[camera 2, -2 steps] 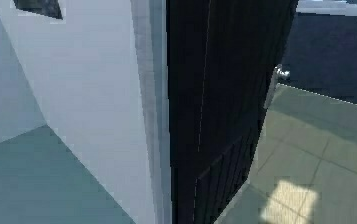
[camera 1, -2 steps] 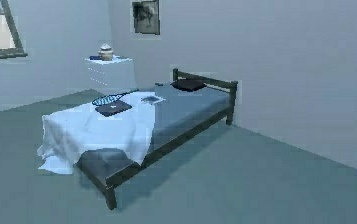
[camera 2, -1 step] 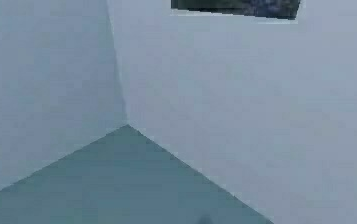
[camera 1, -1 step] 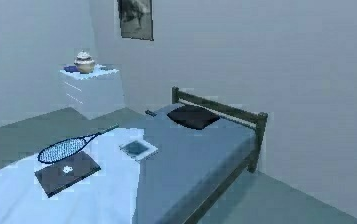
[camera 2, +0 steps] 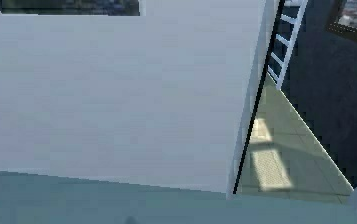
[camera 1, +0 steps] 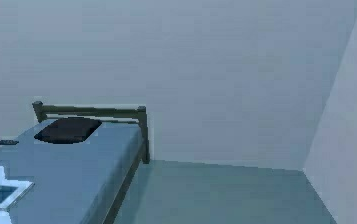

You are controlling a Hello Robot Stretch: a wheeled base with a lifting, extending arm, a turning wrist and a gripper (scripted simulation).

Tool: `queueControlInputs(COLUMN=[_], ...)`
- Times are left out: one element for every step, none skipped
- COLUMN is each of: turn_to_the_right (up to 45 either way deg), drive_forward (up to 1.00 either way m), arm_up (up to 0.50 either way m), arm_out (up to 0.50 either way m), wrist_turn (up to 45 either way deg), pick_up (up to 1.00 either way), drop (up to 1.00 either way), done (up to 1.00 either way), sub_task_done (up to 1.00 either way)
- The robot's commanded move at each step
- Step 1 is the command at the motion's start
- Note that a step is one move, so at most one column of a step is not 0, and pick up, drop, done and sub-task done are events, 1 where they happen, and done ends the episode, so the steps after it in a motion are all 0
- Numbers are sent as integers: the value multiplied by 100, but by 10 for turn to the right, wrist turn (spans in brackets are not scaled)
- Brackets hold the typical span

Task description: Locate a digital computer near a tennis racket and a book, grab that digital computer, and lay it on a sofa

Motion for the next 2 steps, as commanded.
queueControlInputs(turn_to_the_right=[0,-450], drive_forward=[5,0], arm_up=[0,0], arm_out=[0,0], wrist_turn=[0,0], pick_up=[0,0], drop=[0,0], done=[0,0], sub_task_done=[0,0])
